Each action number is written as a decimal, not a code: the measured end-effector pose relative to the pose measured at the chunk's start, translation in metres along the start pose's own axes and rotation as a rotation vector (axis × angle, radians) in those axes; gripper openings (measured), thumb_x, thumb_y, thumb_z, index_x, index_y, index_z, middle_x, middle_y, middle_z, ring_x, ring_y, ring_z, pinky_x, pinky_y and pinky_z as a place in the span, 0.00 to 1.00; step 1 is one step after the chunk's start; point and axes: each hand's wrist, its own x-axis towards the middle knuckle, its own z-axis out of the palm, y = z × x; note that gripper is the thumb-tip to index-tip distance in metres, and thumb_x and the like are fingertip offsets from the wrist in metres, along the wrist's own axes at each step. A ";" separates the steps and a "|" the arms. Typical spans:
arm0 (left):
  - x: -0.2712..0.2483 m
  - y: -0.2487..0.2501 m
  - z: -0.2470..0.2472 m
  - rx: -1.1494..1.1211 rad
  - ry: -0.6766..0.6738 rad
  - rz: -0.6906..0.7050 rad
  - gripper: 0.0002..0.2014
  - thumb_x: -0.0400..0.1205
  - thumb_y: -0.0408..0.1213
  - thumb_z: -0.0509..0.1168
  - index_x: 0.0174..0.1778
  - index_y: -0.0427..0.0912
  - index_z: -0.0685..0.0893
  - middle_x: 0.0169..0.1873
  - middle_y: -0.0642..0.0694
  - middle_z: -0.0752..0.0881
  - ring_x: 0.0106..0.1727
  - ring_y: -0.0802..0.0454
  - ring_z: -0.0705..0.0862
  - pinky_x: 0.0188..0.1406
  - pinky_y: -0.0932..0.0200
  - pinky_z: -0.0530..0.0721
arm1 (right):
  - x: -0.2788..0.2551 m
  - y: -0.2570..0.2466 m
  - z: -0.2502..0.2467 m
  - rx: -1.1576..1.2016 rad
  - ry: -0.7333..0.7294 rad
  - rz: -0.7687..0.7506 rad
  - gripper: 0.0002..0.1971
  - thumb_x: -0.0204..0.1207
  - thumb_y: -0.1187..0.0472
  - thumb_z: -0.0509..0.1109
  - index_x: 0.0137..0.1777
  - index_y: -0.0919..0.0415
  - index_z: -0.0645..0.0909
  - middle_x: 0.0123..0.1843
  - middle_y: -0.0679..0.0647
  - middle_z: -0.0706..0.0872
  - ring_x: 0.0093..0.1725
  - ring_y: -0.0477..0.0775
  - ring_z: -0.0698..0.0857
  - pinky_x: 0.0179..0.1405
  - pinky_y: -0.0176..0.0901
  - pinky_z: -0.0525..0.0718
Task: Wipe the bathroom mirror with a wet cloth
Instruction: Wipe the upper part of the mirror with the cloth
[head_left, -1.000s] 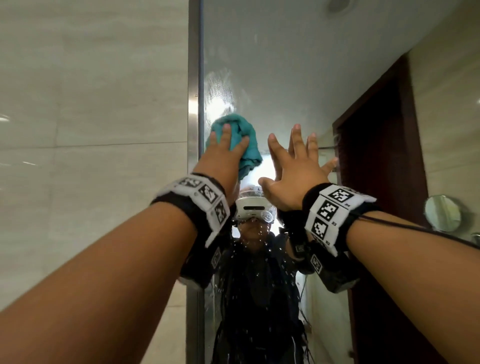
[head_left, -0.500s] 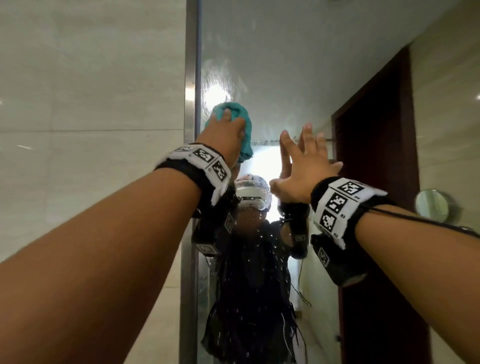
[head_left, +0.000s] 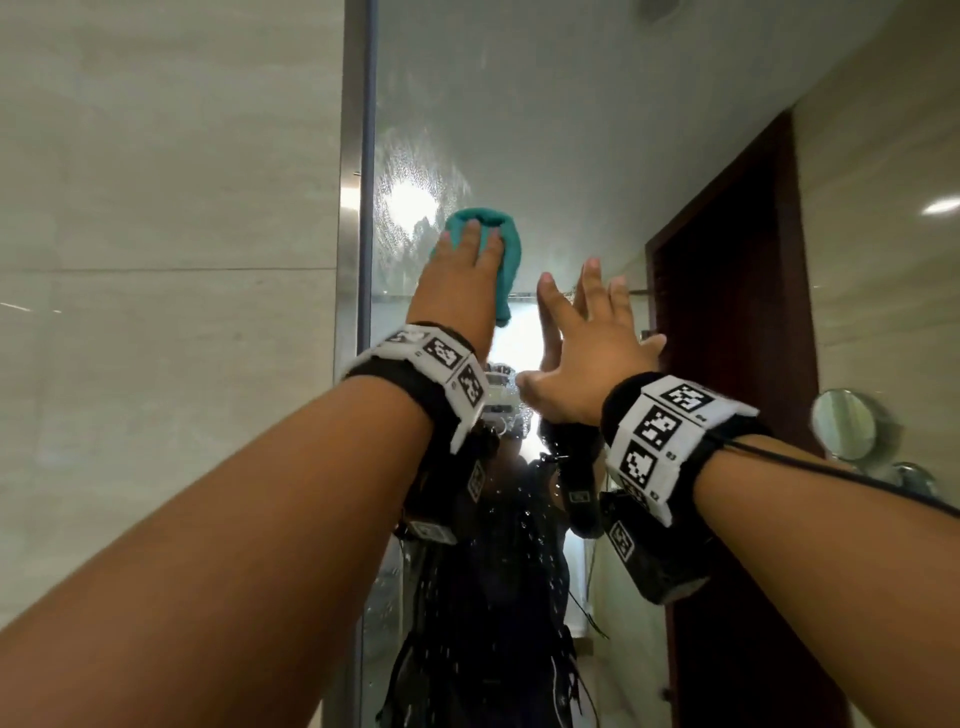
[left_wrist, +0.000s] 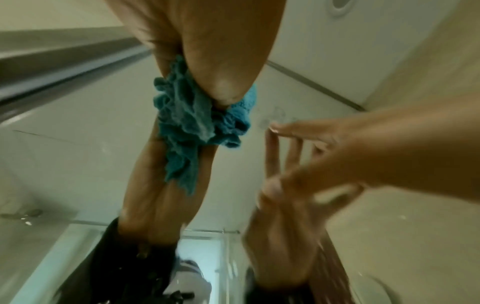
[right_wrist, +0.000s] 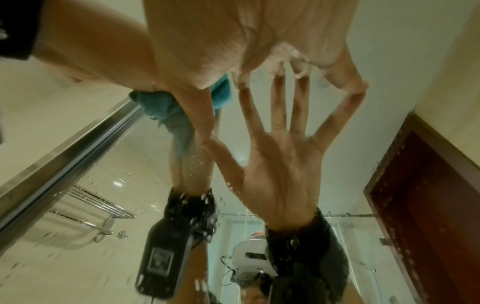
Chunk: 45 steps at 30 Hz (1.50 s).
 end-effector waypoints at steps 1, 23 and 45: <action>-0.010 0.006 0.006 0.036 -0.037 0.041 0.42 0.80 0.37 0.67 0.83 0.42 0.46 0.83 0.42 0.45 0.83 0.41 0.45 0.82 0.48 0.50 | 0.000 0.000 0.000 0.007 0.001 -0.004 0.50 0.71 0.39 0.69 0.80 0.37 0.34 0.81 0.49 0.25 0.81 0.58 0.30 0.70 0.81 0.48; -0.078 -0.016 0.014 0.070 -0.178 0.076 0.42 0.79 0.39 0.67 0.83 0.45 0.46 0.83 0.45 0.43 0.83 0.45 0.43 0.83 0.49 0.48 | -0.011 -0.006 -0.004 -0.031 -0.002 -0.016 0.50 0.72 0.37 0.67 0.81 0.41 0.34 0.82 0.52 0.27 0.81 0.61 0.33 0.73 0.77 0.48; -0.112 0.001 0.029 0.121 -0.145 -0.097 0.39 0.83 0.42 0.60 0.83 0.41 0.41 0.82 0.40 0.39 0.83 0.41 0.39 0.82 0.44 0.44 | -0.019 -0.015 0.015 0.004 -0.044 -0.098 0.56 0.68 0.43 0.74 0.81 0.44 0.34 0.81 0.53 0.25 0.80 0.58 0.29 0.76 0.74 0.43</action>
